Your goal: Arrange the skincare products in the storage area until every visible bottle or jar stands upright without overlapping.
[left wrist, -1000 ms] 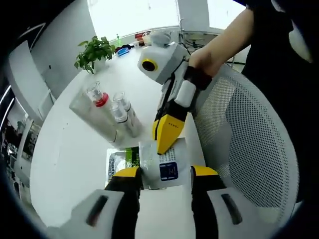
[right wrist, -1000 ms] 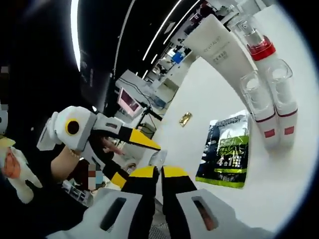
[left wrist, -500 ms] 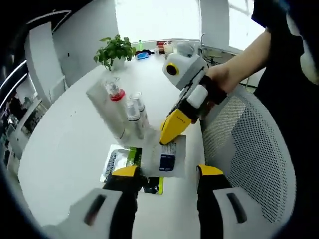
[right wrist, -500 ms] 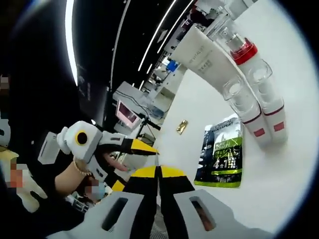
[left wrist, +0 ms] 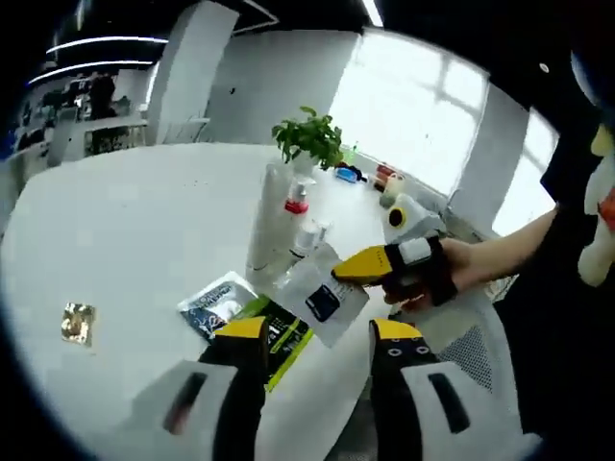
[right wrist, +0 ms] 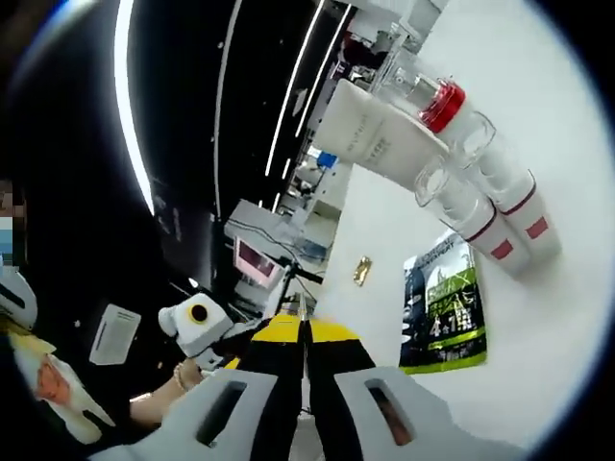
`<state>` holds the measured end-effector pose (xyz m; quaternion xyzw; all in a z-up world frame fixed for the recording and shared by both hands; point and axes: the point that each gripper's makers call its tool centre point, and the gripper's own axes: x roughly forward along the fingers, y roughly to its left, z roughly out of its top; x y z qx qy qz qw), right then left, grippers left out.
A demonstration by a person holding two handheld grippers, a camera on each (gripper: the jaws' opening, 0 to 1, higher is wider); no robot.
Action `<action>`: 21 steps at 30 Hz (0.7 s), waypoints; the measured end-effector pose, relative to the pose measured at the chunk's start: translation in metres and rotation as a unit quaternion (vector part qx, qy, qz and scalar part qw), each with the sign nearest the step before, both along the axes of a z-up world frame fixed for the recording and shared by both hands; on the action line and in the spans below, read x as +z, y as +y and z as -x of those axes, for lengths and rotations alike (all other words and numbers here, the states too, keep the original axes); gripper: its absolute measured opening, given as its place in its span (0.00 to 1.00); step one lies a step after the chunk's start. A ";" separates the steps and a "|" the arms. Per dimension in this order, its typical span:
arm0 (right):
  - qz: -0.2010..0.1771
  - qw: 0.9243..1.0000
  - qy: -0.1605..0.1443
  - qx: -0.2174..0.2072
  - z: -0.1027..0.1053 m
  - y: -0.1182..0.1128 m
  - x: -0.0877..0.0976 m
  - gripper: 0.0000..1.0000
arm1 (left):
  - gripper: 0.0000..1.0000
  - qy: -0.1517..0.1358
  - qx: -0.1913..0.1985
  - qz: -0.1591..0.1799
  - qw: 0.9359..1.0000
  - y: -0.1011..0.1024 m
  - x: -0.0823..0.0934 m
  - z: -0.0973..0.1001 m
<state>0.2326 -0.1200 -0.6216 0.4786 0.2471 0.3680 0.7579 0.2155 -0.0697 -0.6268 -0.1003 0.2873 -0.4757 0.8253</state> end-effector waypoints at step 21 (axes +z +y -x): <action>-0.074 0.997 0.019 -0.011 -0.008 0.017 0.015 0.01 | 0.07 0.112 0.107 0.191 0.969 0.006 0.016 0.000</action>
